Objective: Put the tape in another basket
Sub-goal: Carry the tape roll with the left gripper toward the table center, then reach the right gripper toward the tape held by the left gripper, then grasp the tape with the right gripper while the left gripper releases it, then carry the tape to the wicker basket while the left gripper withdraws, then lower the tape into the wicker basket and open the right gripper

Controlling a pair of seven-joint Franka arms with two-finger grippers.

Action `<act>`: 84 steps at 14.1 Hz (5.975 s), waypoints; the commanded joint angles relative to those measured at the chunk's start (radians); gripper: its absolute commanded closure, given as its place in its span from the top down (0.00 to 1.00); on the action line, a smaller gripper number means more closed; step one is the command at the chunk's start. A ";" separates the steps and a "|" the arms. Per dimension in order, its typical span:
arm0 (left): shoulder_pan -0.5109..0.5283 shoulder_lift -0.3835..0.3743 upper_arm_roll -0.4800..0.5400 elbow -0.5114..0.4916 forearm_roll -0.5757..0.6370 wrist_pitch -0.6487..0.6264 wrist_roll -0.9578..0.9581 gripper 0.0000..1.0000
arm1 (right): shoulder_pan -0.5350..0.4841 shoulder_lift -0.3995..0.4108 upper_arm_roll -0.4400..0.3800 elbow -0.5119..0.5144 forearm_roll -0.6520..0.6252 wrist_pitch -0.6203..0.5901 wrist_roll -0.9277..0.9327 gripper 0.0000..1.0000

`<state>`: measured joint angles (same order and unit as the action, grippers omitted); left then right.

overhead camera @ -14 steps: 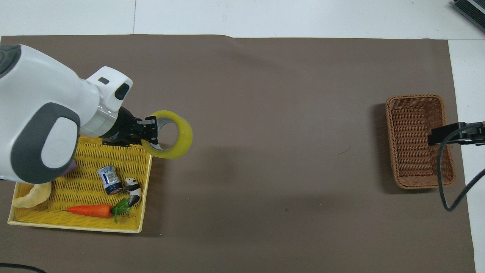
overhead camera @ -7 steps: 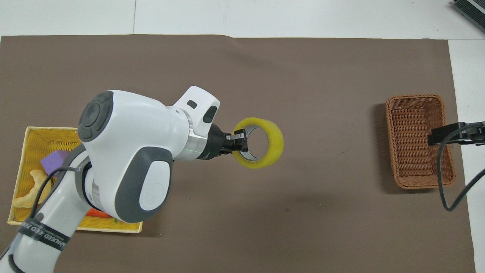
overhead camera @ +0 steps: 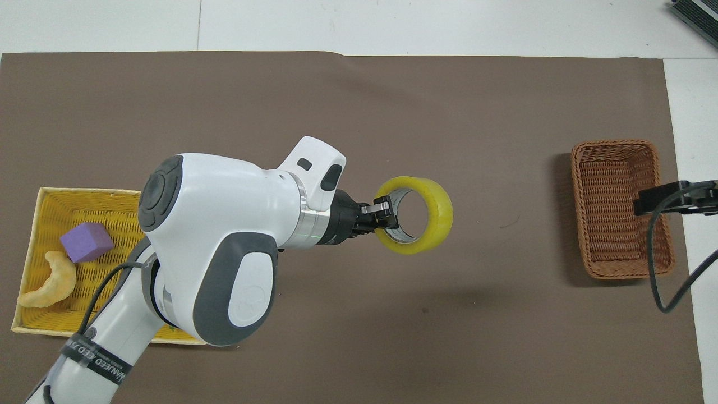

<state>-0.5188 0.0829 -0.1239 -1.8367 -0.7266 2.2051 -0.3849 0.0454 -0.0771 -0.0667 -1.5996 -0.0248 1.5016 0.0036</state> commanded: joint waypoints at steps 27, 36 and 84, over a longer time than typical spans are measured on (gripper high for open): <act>-0.007 -0.068 0.015 -0.072 -0.080 -0.008 0.169 0.00 | 0.203 0.082 0.018 -0.172 0.729 0.203 0.135 1.00; -0.009 -0.081 0.013 -0.052 -0.099 0.004 0.158 0.00 | 0.226 0.060 0.021 -0.211 0.707 0.221 0.168 0.19; 0.549 -0.137 0.046 0.270 0.771 -0.749 0.370 1.00 | -0.453 0.373 0.005 -0.177 0.467 0.350 -0.675 0.00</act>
<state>0.0188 -0.0643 -0.0704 -1.5890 0.0320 1.4815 -0.0203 -0.3817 0.2727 -0.0728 -1.8143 0.4211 1.8769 -0.6529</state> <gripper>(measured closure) 0.000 0.982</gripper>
